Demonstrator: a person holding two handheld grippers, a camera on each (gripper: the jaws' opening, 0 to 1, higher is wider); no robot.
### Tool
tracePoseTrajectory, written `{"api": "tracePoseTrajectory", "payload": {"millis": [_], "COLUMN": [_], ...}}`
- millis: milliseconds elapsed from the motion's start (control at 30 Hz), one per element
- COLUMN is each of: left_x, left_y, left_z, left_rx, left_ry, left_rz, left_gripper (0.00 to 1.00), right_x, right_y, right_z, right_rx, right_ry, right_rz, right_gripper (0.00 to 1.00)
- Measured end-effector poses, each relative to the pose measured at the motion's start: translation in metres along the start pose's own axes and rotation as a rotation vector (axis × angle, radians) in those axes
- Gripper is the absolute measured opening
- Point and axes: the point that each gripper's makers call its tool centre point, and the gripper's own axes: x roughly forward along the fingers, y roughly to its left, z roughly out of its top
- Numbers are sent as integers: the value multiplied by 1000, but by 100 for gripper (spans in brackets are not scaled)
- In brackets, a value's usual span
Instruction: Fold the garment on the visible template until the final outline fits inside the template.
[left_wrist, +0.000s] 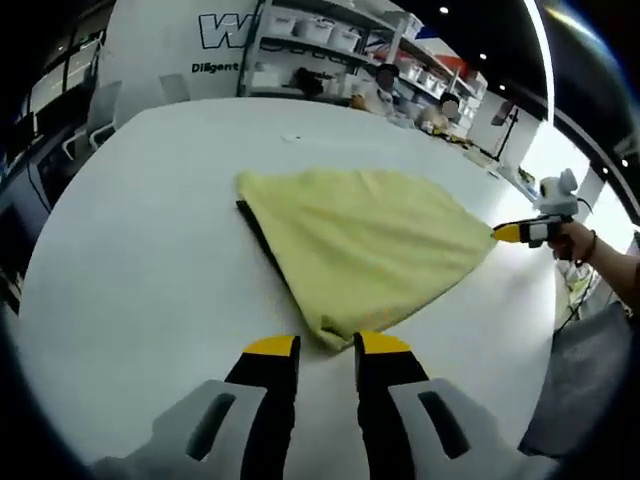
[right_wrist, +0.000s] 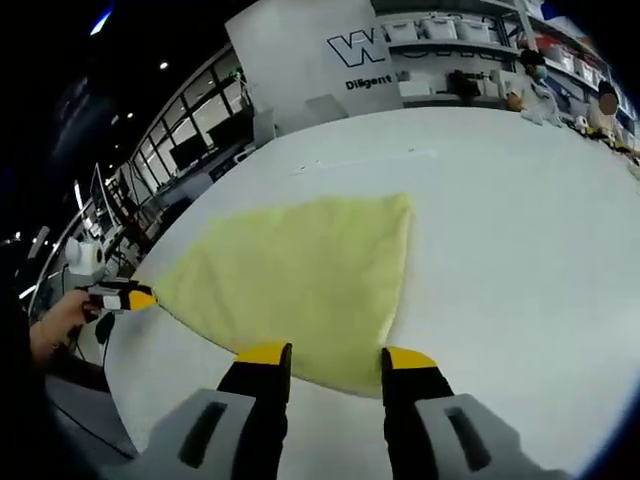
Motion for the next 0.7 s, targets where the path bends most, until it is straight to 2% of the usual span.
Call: {"api": "tracePoseTrajectory", "payload": {"millis": [133,233,300,467,600,700], "left_x": [1,1,0,-1,-4,-6], "left_y": [-5,-5,-4,0,3,5], "left_z": [0,-3,-3,-2,-1,0], "left_rx": [-1,35,55,46,82,143], "left_ry": [2,20,16,12,4,10], "left_rz": [-22,-23,-19,-23,-23,-30], "left_gripper": [13,5,5,4,3,3], "right_x": [-2,-2,-2,-2,-2,-2], "right_y": [-4,-6,-7,-13,-15,-16], "right_z": [-1,-1,-2,-4,-5,-6], "right_rx": [8,14,14,-2,9,1], "right_ry": [0,-1,1,10,11,17], "right_rz": [-10,-16,-22,-44,-46,-51], "right_gripper": [24,19,15,1,0,0]}}
